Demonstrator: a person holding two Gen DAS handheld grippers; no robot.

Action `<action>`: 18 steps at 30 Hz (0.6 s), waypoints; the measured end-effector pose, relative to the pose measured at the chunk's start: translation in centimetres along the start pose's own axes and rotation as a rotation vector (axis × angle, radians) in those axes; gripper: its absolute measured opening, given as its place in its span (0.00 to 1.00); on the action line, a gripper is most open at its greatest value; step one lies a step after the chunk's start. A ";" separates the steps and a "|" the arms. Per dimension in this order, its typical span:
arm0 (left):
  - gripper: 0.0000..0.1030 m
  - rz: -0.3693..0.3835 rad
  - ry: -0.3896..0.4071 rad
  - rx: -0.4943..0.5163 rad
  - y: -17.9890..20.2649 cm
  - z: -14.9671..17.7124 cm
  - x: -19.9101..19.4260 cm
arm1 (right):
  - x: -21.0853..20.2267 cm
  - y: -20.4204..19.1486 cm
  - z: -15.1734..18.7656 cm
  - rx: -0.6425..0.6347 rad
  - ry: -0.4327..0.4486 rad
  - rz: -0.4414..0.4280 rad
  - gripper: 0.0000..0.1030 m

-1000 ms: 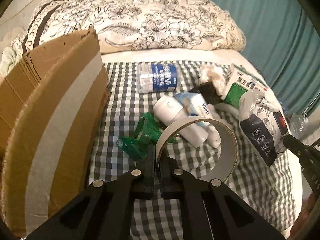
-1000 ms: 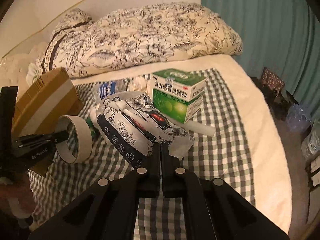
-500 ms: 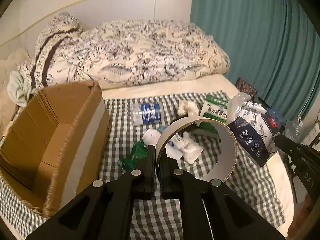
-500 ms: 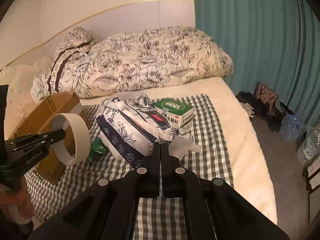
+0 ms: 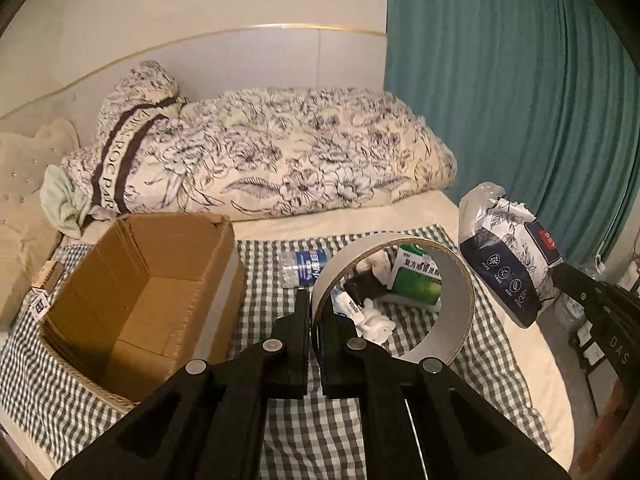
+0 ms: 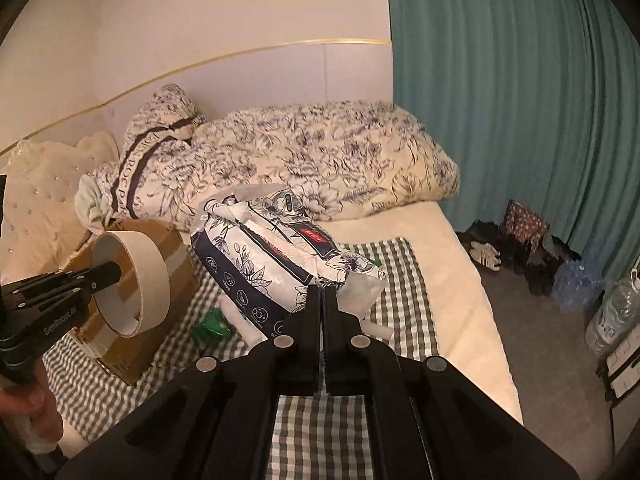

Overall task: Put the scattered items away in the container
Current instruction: 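Lift both held items and carry them toward the open cardboard box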

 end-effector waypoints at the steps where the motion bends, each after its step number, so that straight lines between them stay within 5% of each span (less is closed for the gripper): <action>1: 0.03 -0.004 0.006 -0.003 -0.2 -0.1 -0.4 | -0.1 -0.2 -0.1 -0.002 0.004 -0.002 0.01; 18: 0.03 -0.107 0.048 -0.074 -5.9 -0.5 -4.0 | -1.4 -6.1 -2.0 -0.055 0.050 -0.097 0.01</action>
Point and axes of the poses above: each gripper's, at about its wrist camera, not at the fingertips, and x roughly the way its jaws point, y to its right, z to its underside, the point moved 2 cm from there along x, roughly the way its jaws point, and after that the axes turned 1 degree about x, right-handed, at the moved point
